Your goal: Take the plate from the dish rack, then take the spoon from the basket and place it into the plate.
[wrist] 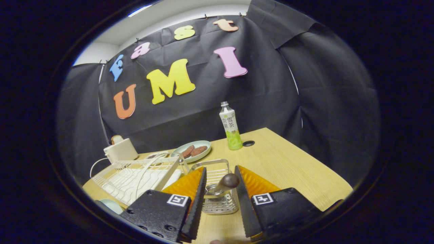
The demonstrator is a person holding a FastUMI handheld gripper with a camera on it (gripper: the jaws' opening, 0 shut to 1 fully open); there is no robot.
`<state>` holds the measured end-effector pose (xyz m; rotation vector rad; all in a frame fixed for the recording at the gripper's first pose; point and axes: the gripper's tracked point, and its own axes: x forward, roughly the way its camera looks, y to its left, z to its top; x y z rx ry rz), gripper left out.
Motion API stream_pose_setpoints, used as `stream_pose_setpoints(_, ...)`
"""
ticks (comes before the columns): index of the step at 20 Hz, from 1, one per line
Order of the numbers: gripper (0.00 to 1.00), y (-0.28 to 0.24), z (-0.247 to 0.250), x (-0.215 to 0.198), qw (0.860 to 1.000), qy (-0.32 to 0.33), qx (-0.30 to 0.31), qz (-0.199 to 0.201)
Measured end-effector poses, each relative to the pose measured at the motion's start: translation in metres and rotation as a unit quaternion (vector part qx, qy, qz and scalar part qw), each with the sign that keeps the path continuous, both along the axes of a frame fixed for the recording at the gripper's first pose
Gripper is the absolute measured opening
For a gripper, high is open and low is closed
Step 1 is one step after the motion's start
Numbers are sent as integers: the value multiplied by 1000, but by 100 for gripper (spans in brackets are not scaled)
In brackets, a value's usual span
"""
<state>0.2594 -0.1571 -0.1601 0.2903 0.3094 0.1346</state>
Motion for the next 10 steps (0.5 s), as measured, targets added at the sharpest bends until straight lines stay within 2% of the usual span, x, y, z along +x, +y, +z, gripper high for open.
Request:
stream_pose_setpoints(1,50,-1,1,1,1000,0,-7,-3)
stream_pose_setpoints(2,39,-2,1,3,1000,0,-12,-2)
stream_pose_setpoints(6,23,3,11,4,1000,5,2,10)
stream_pose_setpoints(10,19,6,33,1,999,-9,-38,12)
